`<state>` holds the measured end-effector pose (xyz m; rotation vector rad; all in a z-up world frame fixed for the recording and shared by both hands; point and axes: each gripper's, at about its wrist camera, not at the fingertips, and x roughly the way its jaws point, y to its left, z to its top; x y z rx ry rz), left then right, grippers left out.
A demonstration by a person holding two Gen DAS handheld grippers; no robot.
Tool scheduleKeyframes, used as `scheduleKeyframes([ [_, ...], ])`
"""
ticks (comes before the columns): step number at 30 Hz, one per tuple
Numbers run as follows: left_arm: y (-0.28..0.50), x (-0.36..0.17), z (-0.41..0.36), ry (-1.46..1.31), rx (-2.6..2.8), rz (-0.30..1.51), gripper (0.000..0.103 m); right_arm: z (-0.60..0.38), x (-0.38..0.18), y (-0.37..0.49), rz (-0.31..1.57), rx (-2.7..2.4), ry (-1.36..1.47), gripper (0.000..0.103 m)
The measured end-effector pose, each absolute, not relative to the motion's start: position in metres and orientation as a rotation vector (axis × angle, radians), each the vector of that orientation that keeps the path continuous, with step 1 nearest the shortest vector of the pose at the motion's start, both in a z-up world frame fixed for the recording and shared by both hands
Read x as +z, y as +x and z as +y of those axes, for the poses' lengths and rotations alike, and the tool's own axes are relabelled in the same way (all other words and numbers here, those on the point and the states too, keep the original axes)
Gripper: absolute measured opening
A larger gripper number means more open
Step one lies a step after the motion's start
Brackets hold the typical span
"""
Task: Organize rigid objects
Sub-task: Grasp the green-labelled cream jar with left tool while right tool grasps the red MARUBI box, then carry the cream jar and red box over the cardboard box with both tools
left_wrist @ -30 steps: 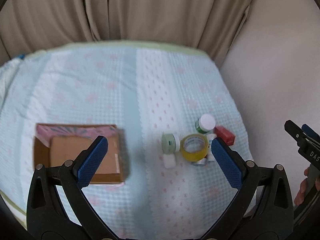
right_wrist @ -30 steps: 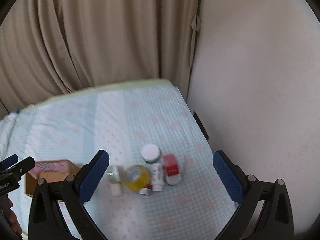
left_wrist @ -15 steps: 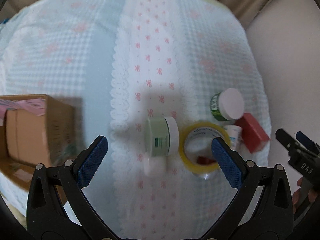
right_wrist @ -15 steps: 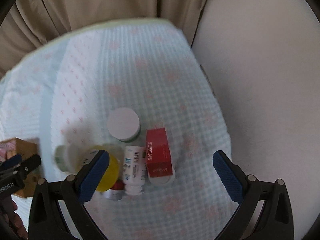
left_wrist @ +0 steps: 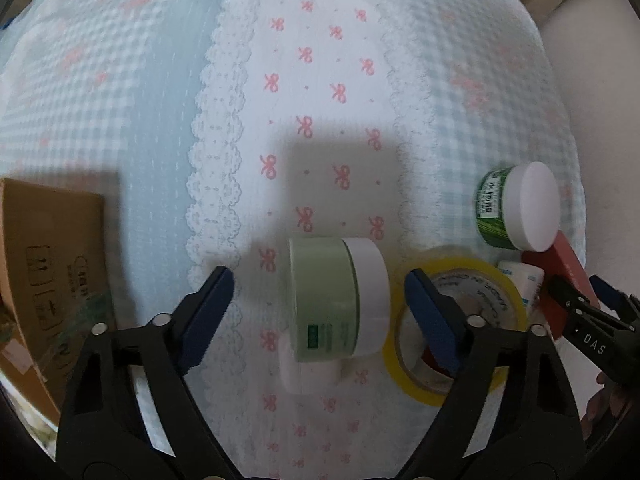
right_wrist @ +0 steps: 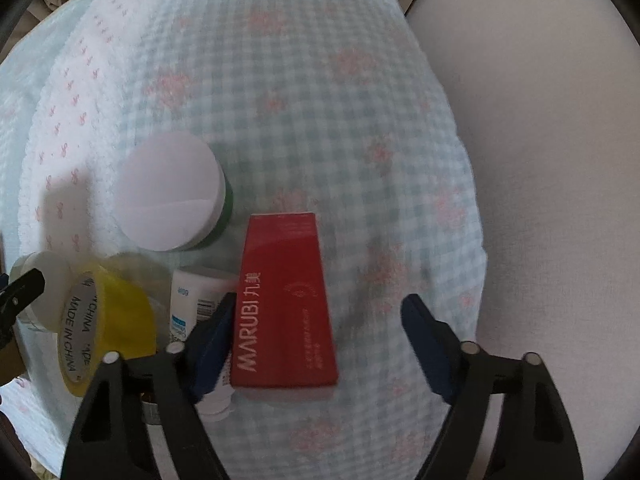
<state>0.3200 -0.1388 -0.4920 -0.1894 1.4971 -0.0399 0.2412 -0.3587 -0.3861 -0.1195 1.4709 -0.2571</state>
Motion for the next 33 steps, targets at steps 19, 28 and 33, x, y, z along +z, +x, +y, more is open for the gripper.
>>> scheduleKeyframes([
  [19,0.318,-0.519,-0.145,-0.189,-0.111,1.517,0.04,-0.37,-0.423,0.254,1.487,-0.178,-0.029,0.038],
  [28,0.318,-0.49,-0.132,-0.214,-0.129,1.436,0.04,-0.367,-0.399,0.251,1.429,-0.211,0.021,0.038],
  [33,0.315,-0.441,-0.13,-0.236,-0.163,1.349,0.04,-0.365,-0.364,0.243,1.368,-0.232,0.045,0.038],
])
